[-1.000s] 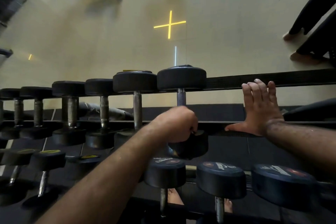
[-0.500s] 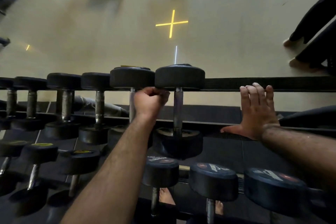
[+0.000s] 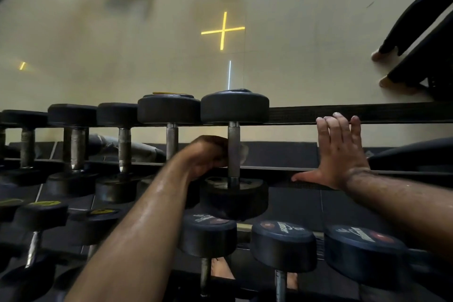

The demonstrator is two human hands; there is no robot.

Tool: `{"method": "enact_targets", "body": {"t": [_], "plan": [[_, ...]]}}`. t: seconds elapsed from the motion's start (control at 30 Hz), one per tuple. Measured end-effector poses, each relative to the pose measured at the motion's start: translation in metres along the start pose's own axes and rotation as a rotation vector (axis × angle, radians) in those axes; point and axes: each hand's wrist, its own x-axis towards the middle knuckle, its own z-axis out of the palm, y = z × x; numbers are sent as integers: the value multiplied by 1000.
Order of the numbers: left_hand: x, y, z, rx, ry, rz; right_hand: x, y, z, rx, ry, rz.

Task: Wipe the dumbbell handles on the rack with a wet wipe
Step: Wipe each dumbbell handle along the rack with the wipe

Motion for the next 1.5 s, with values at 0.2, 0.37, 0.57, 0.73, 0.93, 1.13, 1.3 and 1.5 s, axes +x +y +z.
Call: {"method": "enact_targets", "body": {"t": [0.2,0.37,0.57,0.73,0.93,1.13,1.3,1.5], "plan": [[11,7,5,-35,91,111,1,0,0,-10,8,-8],[-2,7,-19,150,90,63,1,-1,0,-17,12,-10],[-7,8,-3,263,-106,-10,0,-1,-2,-22,17,-14],[-2,12,-7,139,128,113,-2,-1,1,-27,37,-20],[-31,7,-2,338,221,38,-3,0,1,-42,37,-8],[-81,17,-1,342,301,101,-19,-21,-20,-107,-124,136],[-158,17,10,241,372,274,-44,-60,-61,69,-65,137],[-273,23,19,138,371,495,-76,-155,-151,425,159,-72]]}}
